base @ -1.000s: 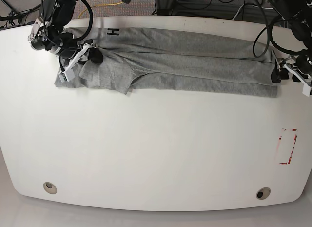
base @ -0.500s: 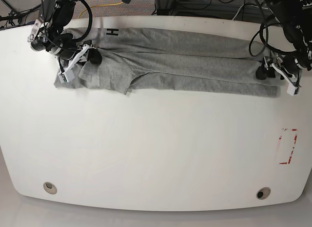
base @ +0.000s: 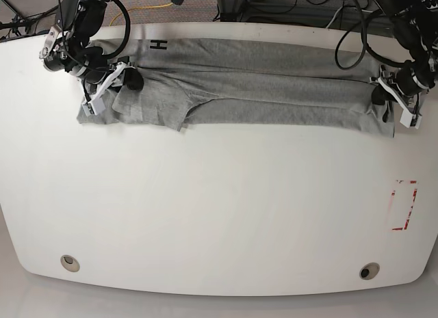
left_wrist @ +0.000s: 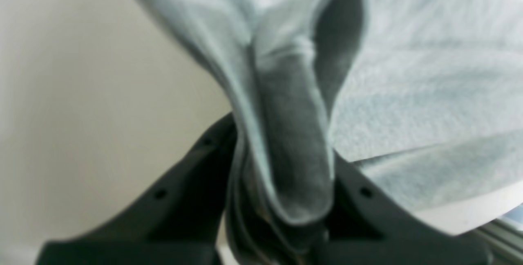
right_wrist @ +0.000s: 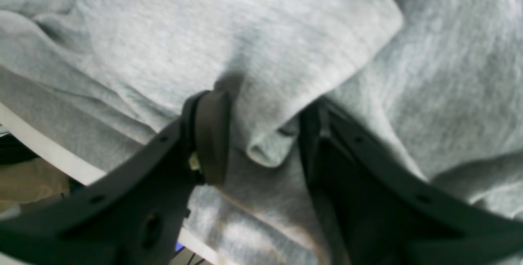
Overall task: Fold the T-shirt properly
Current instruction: 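Grasp the strip's end with the left gripper and fold it toward the right gripper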
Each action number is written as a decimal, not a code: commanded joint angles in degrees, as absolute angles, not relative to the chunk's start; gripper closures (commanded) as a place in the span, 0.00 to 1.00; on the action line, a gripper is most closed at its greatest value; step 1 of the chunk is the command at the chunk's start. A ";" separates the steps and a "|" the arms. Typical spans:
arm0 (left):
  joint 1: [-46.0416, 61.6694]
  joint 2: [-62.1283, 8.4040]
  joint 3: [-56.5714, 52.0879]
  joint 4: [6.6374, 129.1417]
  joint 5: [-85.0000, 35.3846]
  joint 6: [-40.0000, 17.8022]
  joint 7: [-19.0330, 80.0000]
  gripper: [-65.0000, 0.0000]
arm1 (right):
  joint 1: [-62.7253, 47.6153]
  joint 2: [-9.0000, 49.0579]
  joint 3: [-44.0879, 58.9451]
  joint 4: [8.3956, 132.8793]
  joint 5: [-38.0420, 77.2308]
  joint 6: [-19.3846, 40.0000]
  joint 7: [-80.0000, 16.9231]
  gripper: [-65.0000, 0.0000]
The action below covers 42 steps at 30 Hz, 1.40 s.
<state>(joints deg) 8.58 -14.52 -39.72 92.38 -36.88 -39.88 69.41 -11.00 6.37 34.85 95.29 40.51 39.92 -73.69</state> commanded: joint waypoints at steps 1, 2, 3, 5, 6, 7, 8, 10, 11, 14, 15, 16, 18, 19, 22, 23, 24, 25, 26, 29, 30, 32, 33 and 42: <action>8.92 -15.25 -37.93 100.35 -41.01 -40.00 68.26 0.97 | -10.59 7.08 35.12 96.22 40.40 40.00 -73.27 0.61; 9.45 -15.25 -36.62 102.46 -42.15 -40.00 68.26 0.97 | -10.59 7.08 35.12 96.22 40.40 40.00 -73.27 0.61; 10.07 -15.25 -35.21 104.75 -43.30 -40.00 68.26 0.97 | -10.59 7.08 35.12 96.13 40.40 40.00 -73.27 0.61; 10.95 -15.25 -30.81 108.70 -45.32 -40.00 68.26 0.97 | -10.51 7.08 35.12 96.04 40.40 40.00 -73.27 0.61; 11.12 -15.25 -29.14 109.76 -45.76 -40.00 68.26 0.97 | -10.24 7.08 35.03 96.04 40.40 40.00 -73.27 0.61; 11.12 -15.16 -27.03 110.81 -46.20 -40.00 68.26 0.97 | -10.15 7.08 35.03 96.04 40.40 40.00 -73.27 0.61; 10.95 -14.99 -24.22 111.25 -46.64 -40.00 68.26 0.97 | -10.07 7.08 35.03 96.04 40.40 40.00 -73.27 0.61; 10.68 -13.76 -20.79 111.25 -46.55 -40.00 68.26 0.97 | -9.98 7.08 35.03 96.04 40.40 40.00 -73.27 0.61; 10.15 -12.26 -19.12 111.25 -46.20 -40.00 68.26 0.97 | -9.98 7.08 35.03 96.04 40.40 40.00 -73.27 0.61; 9.10 -8.57 -15.08 111.16 -44.09 -40.00 68.26 0.97 | -9.98 7.25 35.03 96.04 40.40 40.00 -73.27 0.61; 8.75 -7.34 -13.14 111.08 -42.68 -40.00 68.26 0.97 | -9.98 7.34 35.03 96.04 40.40 40.00 -73.27 0.61; 8.31 -6.55 -11.74 111.08 -41.45 -40.00 68.26 0.97 | -9.89 7.34 35.03 96.04 40.40 40.00 -73.27 0.61; 7.34 -4.70 -8.57 110.64 -38.29 -40.00 68.26 0.96 | -9.71 7.34 35.03 96.04 40.40 40.00 -73.27 0.61; 6.99 -3.56 -6.55 109.93 -36.62 -40.00 68.26 0.96 | -9.27 7.25 34.95 96.04 40.40 40.00 -73.27 0.61; 6.81 -1.10 -4.00 107.91 -33.01 -40.00 68.26 0.96 | -9.19 7.25 34.95 96.04 40.40 40.00 -73.27 0.61; 6.81 -0.13 -3.56 106.95 -32.04 -40.00 68.26 0.96 | -9.01 7.25 34.95 96.04 40.40 40.00 -73.27 0.61; 6.81 0.66 -3.30 106.07 -31.43 -40.00 68.26 0.96 | -9.01 7.25 34.95 96.04 40.40 40.00 -73.27 0.61; 6.73 1.27 -3.12 105.19 -30.90 -40.00 68.26 0.96 | -9.01 7.25 34.95 96.04 40.40 40.00 -73.27 0.61; 6.73 1.80 -3.03 104.40 -30.46 -40.00 68.26 0.96 | -8.92 7.34 34.95 96.04 40.40 40.00 -73.27 0.61; 6.73 2.15 -2.07 103.25 -30.29 -40.00 68.26 0.96 | -8.92 7.34 34.95 96.04 40.40 40.00 -73.27 0.61; 6.73 2.24 -1.80 103.25 -30.20 -40.00 68.09 0.96 | -8.92 7.34 34.95 96.04 40.40 40.00 -73.27 0.61; 6.64 2.33 -1.45 103.25 -30.20 -40.00 68.00 0.96 | -8.92 7.34 34.95 96.04 40.40 40.00 -73.27 0.61; 6.55 2.42 -1.19 103.25 -30.20 -40.00 68.00 0.96 | -8.92 7.34 34.95 96.04 40.40 40.00 -73.27 0.61; 4.26 5.67 1.10 103.08 -30.11 -40.00 68.18 0.68 | -9.01 7.34 34.95 96.04 40.40 40.00 -73.27 0.61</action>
